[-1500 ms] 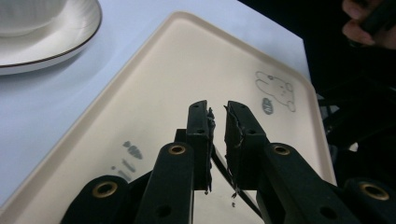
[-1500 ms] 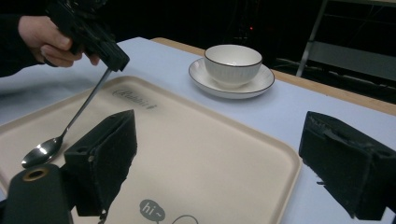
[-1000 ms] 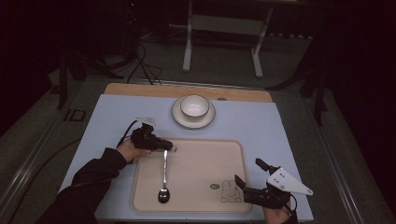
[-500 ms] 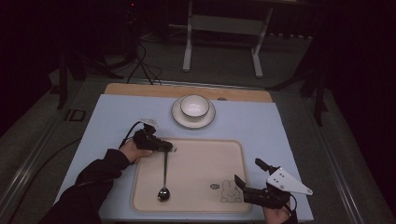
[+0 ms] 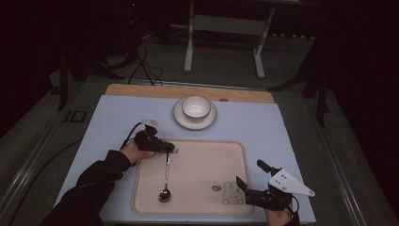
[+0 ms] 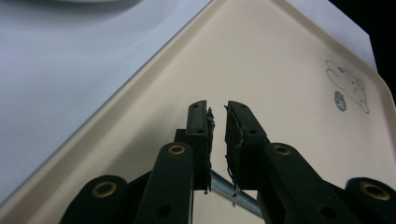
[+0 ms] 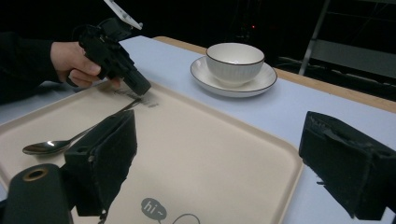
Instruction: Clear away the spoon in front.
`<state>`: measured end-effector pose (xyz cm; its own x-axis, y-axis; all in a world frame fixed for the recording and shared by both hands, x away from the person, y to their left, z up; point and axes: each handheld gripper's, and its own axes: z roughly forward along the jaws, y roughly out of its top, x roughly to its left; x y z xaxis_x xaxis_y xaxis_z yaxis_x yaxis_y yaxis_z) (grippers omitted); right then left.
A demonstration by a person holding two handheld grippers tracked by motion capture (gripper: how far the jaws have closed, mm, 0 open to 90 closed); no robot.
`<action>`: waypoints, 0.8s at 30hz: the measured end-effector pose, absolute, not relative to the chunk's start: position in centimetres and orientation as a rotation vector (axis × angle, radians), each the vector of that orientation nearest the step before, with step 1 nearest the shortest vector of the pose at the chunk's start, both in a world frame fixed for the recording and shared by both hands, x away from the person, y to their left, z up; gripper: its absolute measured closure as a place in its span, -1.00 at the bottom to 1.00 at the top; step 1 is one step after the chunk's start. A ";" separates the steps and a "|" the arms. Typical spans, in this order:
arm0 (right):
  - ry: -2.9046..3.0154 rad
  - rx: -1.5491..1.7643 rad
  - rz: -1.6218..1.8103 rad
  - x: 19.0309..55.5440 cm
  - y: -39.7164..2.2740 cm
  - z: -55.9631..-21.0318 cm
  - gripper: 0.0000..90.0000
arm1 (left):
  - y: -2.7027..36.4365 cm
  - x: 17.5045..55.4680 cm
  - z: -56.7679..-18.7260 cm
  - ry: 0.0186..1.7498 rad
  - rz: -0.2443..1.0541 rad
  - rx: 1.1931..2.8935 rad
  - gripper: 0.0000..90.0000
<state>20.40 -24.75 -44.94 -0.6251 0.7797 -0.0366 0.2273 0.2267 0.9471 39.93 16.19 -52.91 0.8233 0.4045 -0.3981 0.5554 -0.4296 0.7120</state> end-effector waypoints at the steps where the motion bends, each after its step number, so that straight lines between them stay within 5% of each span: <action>1: 1.990 0.924 1.403 20.4 -24.8 -44.9 -0.75 | 16.1 39.8 -52.7 0.696 -0.201 2.080 0.74; 6: 1.989 0.924 1.401 20.4 -24.7 -44.9 -0.75 | 15.5 38.9 -51.5 0.642 -0.151 2.123 0.46; 13: 1.990 0.922 1.400 20.4 -24.7 -44.9 -0.75 | 14.8 37.6 -50.0 0.557 -0.165 2.111 -0.46; 21: 1.991 0.922 1.399 20.4 -24.7 -45.0 -0.75 | 14.8 36.6 -48.3 0.549 -0.140 2.058 -0.97; 24: 1.991 0.924 1.400 20.4 -24.7 -45.0 -0.75 | 14.9 35.9 -47.7 0.535 -0.102 2.052 -0.97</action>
<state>20.41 -24.74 -44.96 -0.6244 0.7802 -0.0378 0.2285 0.2287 0.9463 35.92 14.92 -47.66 0.8996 0.3305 -0.2856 0.4125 -0.4280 0.8041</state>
